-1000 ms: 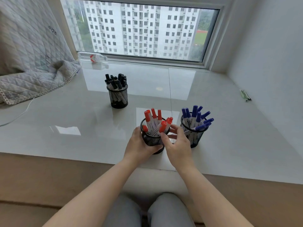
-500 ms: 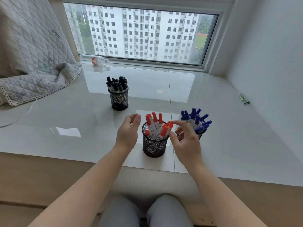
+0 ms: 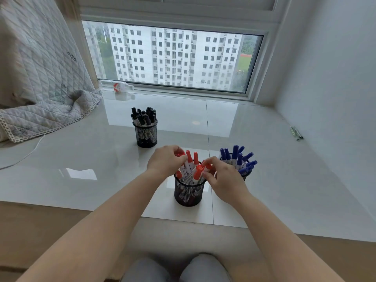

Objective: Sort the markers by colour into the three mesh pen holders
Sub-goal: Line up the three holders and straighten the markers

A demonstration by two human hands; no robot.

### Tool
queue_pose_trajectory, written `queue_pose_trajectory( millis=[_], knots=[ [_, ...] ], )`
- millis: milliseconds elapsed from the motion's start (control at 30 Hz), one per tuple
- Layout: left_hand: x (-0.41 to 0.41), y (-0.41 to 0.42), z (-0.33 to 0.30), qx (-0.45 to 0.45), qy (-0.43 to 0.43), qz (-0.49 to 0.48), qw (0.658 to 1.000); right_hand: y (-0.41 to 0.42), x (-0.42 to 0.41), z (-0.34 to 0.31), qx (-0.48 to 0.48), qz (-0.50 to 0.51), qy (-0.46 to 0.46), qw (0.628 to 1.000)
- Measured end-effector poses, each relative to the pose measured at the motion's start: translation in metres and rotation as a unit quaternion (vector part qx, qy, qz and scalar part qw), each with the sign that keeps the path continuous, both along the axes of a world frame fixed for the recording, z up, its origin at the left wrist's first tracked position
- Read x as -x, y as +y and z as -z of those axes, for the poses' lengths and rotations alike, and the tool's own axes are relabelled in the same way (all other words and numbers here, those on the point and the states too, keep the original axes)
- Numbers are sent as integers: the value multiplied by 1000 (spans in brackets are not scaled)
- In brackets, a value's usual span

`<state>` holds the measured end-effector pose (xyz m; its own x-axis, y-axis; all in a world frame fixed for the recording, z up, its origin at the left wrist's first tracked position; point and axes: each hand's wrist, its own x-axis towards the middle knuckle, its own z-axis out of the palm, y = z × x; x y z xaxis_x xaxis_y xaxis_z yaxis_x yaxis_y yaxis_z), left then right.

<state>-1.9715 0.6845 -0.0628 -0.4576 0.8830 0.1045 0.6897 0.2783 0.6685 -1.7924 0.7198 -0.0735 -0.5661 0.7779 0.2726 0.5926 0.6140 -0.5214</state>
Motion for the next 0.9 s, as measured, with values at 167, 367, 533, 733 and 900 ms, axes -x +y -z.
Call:
queue_pose_trajectory(
  millis=[167, 367, 533, 733, 900],
  knots=[
    [0, 2, -6, 29, 20, 31, 999, 2, 3, -8, 44, -31, -49, 997],
    [9, -3, -28, -86, 26, 17, 996, 11, -10, -35, 44, 5, 81, 996],
    [16, -11, -38, -238, -50, -53, 968, 5, -14, -55, 48, 98, 279, 954],
    [20, -16, -30, -276, -284, -171, 902, 2, -11, -61, 388, 107, 587, 703],
    [14, -23, -24, -238, -641, -137, 716, -2, -7, -59, 496, 6, 617, 611]
  ],
)
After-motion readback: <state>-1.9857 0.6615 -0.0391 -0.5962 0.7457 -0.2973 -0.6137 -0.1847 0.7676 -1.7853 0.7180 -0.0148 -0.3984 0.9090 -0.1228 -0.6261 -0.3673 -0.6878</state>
